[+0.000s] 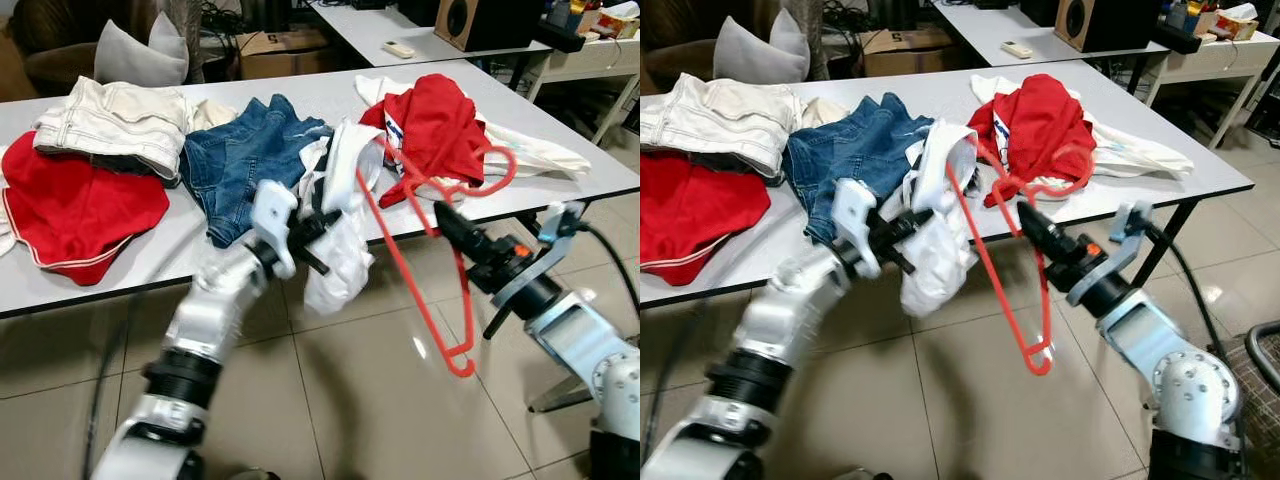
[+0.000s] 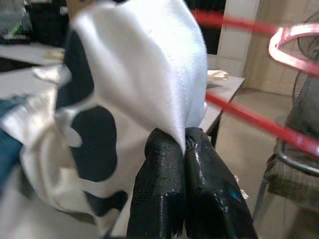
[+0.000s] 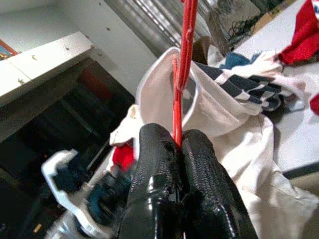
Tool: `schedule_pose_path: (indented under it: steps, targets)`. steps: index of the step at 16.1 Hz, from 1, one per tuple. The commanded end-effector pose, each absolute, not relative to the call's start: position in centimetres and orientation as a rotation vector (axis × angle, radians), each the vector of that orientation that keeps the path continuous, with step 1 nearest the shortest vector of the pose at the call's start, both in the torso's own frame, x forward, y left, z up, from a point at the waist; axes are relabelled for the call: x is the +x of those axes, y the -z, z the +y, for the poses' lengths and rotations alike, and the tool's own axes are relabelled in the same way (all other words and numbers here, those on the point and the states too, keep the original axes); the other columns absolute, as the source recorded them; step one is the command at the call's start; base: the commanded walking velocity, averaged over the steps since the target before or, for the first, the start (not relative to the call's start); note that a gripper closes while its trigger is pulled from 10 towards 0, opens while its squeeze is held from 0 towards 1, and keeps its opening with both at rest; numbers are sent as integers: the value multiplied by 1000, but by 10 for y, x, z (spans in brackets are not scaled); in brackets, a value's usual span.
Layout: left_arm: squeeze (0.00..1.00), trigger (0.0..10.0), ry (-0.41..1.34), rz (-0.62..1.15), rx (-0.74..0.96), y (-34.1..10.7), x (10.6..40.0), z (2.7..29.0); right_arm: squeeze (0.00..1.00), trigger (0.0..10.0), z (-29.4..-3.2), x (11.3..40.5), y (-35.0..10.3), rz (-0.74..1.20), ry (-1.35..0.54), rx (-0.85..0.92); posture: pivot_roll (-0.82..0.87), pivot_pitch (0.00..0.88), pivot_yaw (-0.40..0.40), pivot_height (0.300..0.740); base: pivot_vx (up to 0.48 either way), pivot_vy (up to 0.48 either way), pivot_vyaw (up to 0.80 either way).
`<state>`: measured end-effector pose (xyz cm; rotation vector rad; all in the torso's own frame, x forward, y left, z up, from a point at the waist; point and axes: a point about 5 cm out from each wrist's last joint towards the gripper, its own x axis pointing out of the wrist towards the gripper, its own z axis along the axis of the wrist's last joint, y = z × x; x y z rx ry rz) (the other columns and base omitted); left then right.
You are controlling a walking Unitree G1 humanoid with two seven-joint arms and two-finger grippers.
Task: Hang hanger
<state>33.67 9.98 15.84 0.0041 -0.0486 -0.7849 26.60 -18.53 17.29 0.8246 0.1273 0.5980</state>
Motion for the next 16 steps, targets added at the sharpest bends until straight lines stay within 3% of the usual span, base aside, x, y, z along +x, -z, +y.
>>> schedule_pose_path:
  steps: [1, 9, 16]
  targets:
    - [0, 0, 814, -77, 81, -174, 339, 98, 0, 0, -186, 263, -167, 140, -571, 828, -214, 0, 13, 740, 0, 0, 0]
    - [0, 0, 959, -52, 488, -192, 343, 101, 0, 0, -193, 247, -156, 141, -525, 830, -215, 0, 88, 740, 0, 0, 0]
    - [0, 0, 1252, 99, 477, -174, 316, 97, 0, 0, -193, 277, -174, -48, -432, 911, -204, 0, 77, 740, 0, 0, 0]
